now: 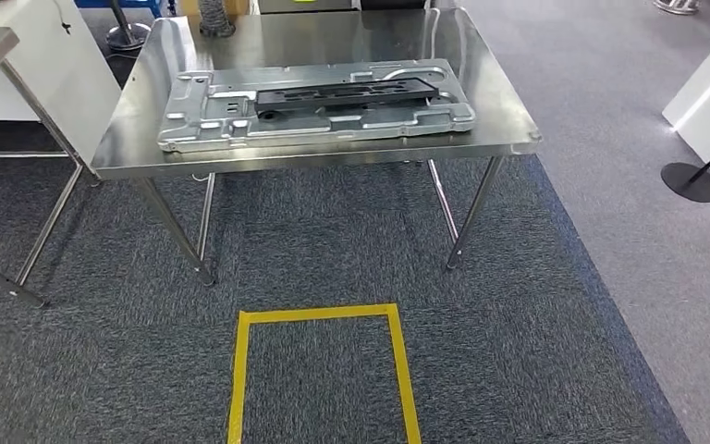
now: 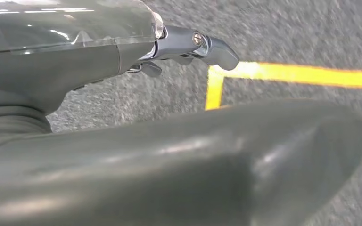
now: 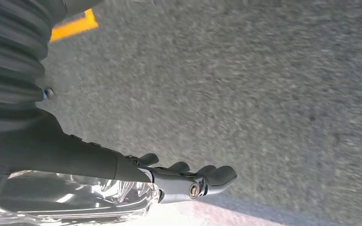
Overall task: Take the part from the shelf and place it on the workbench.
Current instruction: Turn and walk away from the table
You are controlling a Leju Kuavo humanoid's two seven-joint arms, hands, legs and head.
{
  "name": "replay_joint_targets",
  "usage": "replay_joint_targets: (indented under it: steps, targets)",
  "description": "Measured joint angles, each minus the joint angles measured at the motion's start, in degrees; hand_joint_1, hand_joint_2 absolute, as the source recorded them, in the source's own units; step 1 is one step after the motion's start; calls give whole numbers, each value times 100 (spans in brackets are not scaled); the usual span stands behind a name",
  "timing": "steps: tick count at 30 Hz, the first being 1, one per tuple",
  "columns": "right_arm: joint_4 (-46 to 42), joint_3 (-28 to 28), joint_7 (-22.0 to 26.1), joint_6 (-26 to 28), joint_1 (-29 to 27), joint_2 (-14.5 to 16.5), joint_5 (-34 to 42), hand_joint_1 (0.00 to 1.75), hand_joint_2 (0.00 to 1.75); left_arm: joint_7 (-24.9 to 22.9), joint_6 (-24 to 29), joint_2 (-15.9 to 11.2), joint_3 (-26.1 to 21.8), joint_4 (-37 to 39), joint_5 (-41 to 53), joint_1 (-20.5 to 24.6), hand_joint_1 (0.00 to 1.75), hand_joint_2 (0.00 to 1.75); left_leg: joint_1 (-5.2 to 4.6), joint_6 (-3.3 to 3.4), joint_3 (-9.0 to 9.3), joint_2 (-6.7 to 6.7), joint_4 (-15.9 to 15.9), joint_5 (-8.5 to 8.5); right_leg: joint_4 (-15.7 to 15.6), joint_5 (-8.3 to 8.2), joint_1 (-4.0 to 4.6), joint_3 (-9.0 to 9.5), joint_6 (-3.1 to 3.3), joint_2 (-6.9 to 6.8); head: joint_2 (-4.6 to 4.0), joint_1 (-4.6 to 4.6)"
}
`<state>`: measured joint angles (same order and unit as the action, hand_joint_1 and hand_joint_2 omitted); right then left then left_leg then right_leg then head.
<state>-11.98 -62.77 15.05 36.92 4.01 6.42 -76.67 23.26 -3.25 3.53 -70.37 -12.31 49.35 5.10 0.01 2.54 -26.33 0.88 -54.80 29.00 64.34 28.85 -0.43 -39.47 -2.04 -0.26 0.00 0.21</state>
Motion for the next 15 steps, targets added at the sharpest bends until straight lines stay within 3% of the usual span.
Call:
replay_joint_targets:
  steps: [1, 2, 3, 4, 6, 8, 9, 10, 12, 13, 15]
  targets:
    - [3, 1, 25, -15, -2, -1, 4, 0, 175, 2, 1, 7, 2, 0, 0, 2, 0, 0, -4, 11, -97, 2, -10, -68, 391, 267, -6, -84, -23, 2, 0, 11]
    - [6, 1, 44, -33, -1, -2, 9, 0, 175, 5, 1, 14, 3, 0, 0, 2, 0, 0, -8, 8, -202, 3, -28, -139, 744, 410, -11, -130, -41, 2, 0, 13]
    - [7, 2, 59, -50, 0, -5, 10, 0, 175, 7, 1, 21, 3, 0, 1, 2, 0, 0, -12, 3, -310, 6, -51, -205, 966, 405, -14, -106, -49, 2, 0, 11]
    - [7, 2, 70, -63, 0, -9, 12, 0, 175, 10, 1, 28, 3, 0, 1, 2, 0, 0, -14, -7, -414, 8, -81, -265, 989, 281, -17, 10, -46, 2, 0, 11]
    - [7, 3, 84, -77, 6, -15, 16, 0, 175, 18, 1, 43, 4, 0, 1, 6, 0, 0, -16, -36, -608, 6, -150, -372, 421, 22, -16, 560, -5, 4, 0, 11]
    - [7, 11, 89, -79, 25, -19, 15, 0, 175, 28, -1, 56, 9, 0, 1, 13, 0, 0, -32, -83, -748, 4, -216, -466, -475, 80, 8, 1202, 57, 8, 0, 9]
    - [8, 16, 90, -79, 33, -19, 12, 0, 175, 34, -1, 61, 11, 0, 1, 17, 0, 0, -37, -112, -792, 7, -232, -515, -766, 157, 25, 1378, 86, 12, 0, 9]
    - [8, 20, 90, -81, 37, -19, 10, 0, 175, 41, -1, 66, 12, 0, -1, 19, 0, 0, -39, -142, -823, 10, -236, -568, -914, 194, 42, 1435, 116, 14, 0, 7]
    - [11, 25, 84, -96, 31, -19, 6, 0, 175, 61, 2, 68, 12, 0, -15, 13, 0, 0, -32, -209, -886, -3, -254, -591, -956, 131, 30, 1363, 193, 2, 0, 11]
    - [13, 30, 78, -108, 27, -22, -1, 0, 175, 75, 7, 70, 11, 0, -35, 5, 0, 0, -25, -245, -942, -16, -354, -473, -968, 79, 19, 1312, 243, -10, 0, 3]
    - [16, 43, 76, -147, 24, -33, -13, 0, 175, 92, 27, 79, 9, 0, -82, -14, 0, 0, 3, -311, -1127, -38, -864, 0, -983, -26, 12, 1193, 317, -28, 0, -12]
